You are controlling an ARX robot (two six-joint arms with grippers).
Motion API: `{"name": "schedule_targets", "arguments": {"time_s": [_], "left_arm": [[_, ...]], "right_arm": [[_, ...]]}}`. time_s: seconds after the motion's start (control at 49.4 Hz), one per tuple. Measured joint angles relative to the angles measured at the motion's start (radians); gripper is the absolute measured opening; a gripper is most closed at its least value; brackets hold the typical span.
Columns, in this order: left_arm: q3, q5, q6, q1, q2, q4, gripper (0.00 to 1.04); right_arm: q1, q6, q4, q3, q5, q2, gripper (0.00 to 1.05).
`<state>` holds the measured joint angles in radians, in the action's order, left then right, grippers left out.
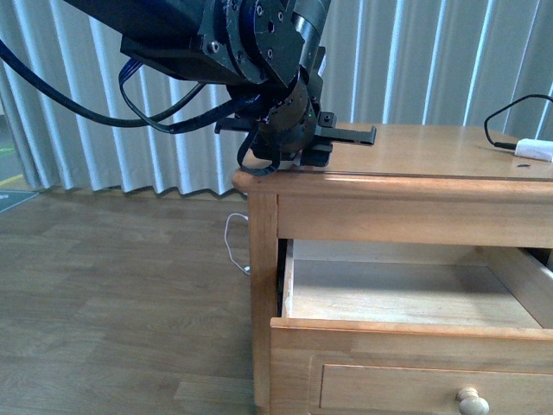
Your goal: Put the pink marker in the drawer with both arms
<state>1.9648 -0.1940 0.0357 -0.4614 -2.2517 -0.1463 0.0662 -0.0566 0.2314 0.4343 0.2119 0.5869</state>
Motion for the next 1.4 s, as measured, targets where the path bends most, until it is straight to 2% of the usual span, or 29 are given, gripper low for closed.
{"name": "schedule_targets", "arguments": {"time_s": [0.081, 0.384, 0.748, 0.91, 1.072, 1.396], "left_arm": [[-0.02, 0.016, -0.002, 0.002, 0.01, 0.022, 0.15], [-0.253, 0.234, -0.067, 0.017, 0.161, 0.212, 0.15], [-0.561, 0.457, -0.236, 0.019, 0.48, 0.294, 0.15], [-0.64, 0.459, -0.31, -0.01, 0.512, 0.306, 0.15], [-0.69, 0.404, -0.372, -0.056, 0.464, 0.328, 0.15], [-0.701, 0.315, -0.371, -0.109, 0.254, 0.42, 0.15]], "right_arm": [[0.0, 0.0, 0.0, 0.0, 0.0, 0.0, 0.96], [0.0, 0.0, 0.0, 0.0, 0.0, 0.0, 0.96], [0.0, 0.0, 0.0, 0.0, 0.0, 0.0, 0.96], [0.0, 0.0, 0.0, 0.0, 0.0, 0.0, 0.96], [0.0, 0.0, 0.0, 0.0, 0.0, 0.0, 0.96], [0.0, 0.0, 0.0, 0.0, 0.0, 0.0, 0.96]]}}
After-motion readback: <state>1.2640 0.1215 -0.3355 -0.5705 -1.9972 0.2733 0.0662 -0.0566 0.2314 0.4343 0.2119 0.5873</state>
